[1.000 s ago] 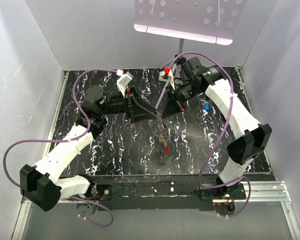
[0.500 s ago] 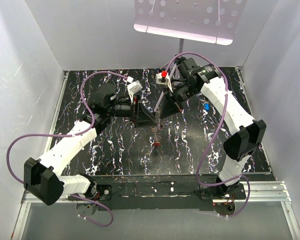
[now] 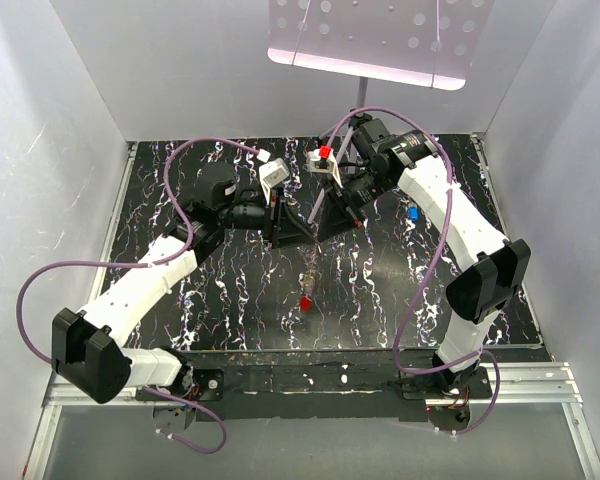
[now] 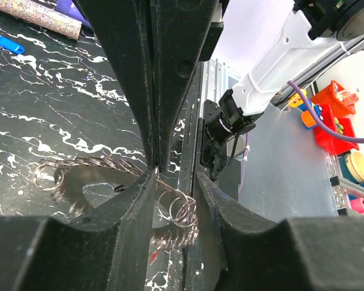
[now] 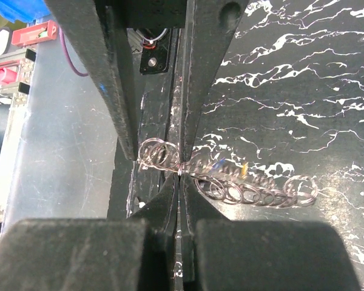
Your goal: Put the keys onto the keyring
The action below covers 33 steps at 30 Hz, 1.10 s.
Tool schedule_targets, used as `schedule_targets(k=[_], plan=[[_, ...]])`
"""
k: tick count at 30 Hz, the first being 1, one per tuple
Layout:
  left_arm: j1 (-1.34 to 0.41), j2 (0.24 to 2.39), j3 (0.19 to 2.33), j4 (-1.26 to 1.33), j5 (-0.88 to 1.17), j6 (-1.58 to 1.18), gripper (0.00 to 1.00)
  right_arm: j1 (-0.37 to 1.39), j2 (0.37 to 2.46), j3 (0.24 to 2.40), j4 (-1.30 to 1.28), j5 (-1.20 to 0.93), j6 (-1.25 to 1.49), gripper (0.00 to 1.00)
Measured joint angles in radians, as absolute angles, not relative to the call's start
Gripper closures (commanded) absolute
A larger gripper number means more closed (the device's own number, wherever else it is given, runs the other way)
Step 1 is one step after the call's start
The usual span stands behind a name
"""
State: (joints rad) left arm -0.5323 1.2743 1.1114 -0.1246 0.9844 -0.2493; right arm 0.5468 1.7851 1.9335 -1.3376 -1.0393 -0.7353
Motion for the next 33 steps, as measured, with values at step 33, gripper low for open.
schedule_targets(k=[33], plan=[[-0.561, 1.338, 1.194, -0.314, 0.952, -0.093, 1.0, 0.55, 1.785, 1.933, -1.359, -1.061, -0.737, 0.99]])
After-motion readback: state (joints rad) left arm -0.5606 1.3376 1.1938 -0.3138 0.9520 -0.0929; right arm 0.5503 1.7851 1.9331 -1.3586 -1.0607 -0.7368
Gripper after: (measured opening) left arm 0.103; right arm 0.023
